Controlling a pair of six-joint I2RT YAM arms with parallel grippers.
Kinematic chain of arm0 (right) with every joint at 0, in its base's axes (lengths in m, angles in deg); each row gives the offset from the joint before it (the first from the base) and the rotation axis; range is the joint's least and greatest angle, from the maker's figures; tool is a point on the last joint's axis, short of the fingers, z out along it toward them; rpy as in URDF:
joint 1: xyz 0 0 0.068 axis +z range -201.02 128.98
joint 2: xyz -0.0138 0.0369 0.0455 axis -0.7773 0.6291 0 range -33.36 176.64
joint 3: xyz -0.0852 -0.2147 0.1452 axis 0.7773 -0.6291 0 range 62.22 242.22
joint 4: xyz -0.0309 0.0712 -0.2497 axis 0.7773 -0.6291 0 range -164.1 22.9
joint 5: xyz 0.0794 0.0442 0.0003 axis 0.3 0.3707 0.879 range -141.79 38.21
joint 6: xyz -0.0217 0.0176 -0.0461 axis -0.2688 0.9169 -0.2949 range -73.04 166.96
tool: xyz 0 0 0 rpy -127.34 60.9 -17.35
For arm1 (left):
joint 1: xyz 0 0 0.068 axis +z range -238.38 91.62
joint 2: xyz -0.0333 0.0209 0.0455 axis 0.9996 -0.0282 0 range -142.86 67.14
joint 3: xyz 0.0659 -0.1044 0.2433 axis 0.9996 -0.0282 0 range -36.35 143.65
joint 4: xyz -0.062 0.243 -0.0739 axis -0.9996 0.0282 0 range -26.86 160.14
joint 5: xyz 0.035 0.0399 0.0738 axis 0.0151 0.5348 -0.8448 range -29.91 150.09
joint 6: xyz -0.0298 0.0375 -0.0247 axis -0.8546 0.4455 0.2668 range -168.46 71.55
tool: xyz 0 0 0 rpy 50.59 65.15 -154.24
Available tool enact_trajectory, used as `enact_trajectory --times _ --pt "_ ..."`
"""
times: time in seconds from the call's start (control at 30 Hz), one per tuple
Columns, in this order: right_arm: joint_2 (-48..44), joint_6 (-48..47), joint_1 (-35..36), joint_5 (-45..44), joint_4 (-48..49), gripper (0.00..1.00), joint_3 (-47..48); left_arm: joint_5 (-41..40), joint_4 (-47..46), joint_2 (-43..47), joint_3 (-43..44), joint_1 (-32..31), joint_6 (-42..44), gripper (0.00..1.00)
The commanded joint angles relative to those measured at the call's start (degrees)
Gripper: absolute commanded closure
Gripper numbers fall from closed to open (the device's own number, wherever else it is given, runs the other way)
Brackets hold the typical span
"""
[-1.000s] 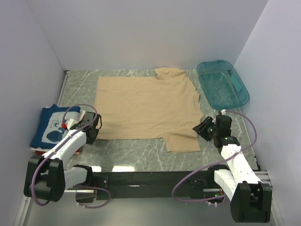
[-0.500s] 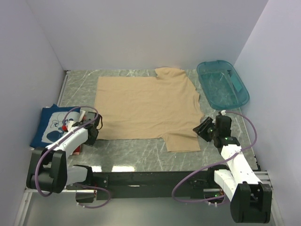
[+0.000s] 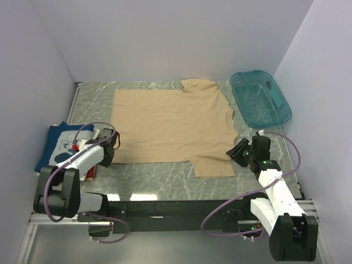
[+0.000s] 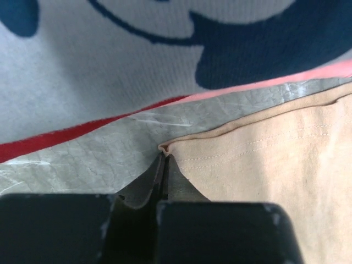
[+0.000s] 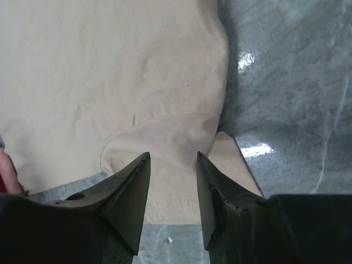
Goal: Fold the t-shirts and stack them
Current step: Fold the tshirt
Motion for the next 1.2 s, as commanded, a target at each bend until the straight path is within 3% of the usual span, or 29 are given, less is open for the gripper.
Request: enact_trajectory --times 0.0,0.4,1.17 --pt "-1.2 0.91 0.15 -1.6 -2.23 0.54 2.55 -1.49 1.49 1.56 0.92 0.41 1.06 0.99" --pt "-2.26 7.67 0.07 -12.68 -12.35 0.53 1.76 -2.2 1.24 13.96 2.33 0.49 7.21 0.99" --pt "3.28 12.33 1.29 -7.14 -13.23 0.55 -3.69 0.53 -2.37 11.15 1.8 0.49 8.45 0.99"
